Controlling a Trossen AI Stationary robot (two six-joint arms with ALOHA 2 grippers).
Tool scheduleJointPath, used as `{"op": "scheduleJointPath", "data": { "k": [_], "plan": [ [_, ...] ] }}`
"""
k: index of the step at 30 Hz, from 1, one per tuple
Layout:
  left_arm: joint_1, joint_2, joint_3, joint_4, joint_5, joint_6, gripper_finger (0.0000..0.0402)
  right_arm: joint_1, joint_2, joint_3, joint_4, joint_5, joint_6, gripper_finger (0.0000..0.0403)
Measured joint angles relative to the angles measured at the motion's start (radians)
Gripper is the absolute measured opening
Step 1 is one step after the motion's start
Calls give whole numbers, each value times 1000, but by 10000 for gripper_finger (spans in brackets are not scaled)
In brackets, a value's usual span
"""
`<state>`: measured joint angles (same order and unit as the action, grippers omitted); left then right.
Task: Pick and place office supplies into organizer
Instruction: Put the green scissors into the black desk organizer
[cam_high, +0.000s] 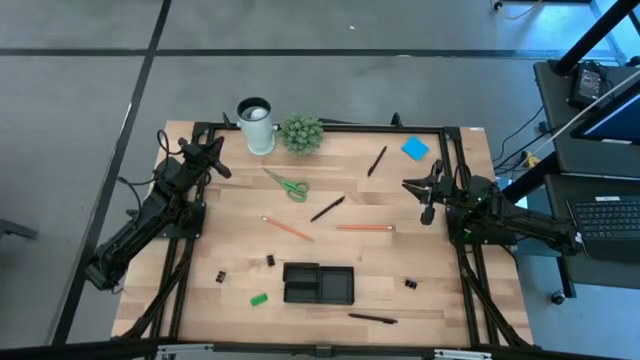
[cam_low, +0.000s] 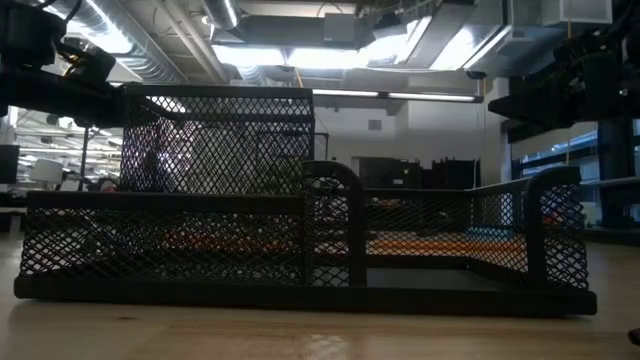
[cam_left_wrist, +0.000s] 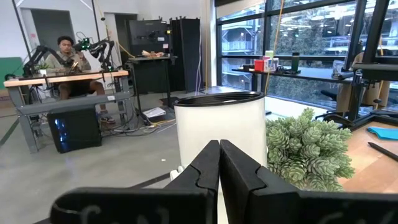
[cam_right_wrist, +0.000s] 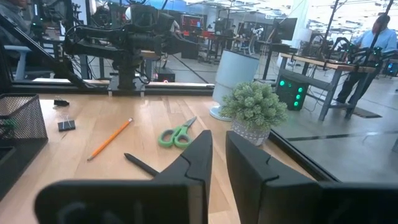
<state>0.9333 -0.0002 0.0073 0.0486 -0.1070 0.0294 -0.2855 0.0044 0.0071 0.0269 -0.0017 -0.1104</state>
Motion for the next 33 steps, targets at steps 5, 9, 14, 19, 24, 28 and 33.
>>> {"op": "scheduleJointPath", "data": {
  "k": [5, 9, 14, 19, 24, 28, 33],
  "plan": [
    [0, 0, 0, 0, 0, -15, 6, 0, 0, 0, 0, 0, 1, 51],
    [0, 0, 0, 0, 0, -25, 6, 0, 0, 0, -1, 0, 0, 51],
    [0, 0, 0, 0, -1, -22, 6, 0, 0, 0, -1, 0, -1, 51],
    [-3, 0, 0, 0, 30, 27, 15, 0, 0, 0, -1, 0, -3, 51],
    [-25, 0, 0, 1, 210, 25, 63, 0, 0, 0, -1, 0, -3, 51],
    [-66, 1, 0, 5, 290, -52, 114, 0, 0, 0, -2, 0, -3, 51],
    [-155, 35, 0, 104, 323, -115, 155, 0, 0, 0, -2, 0, -3, 51]
  ]
}}
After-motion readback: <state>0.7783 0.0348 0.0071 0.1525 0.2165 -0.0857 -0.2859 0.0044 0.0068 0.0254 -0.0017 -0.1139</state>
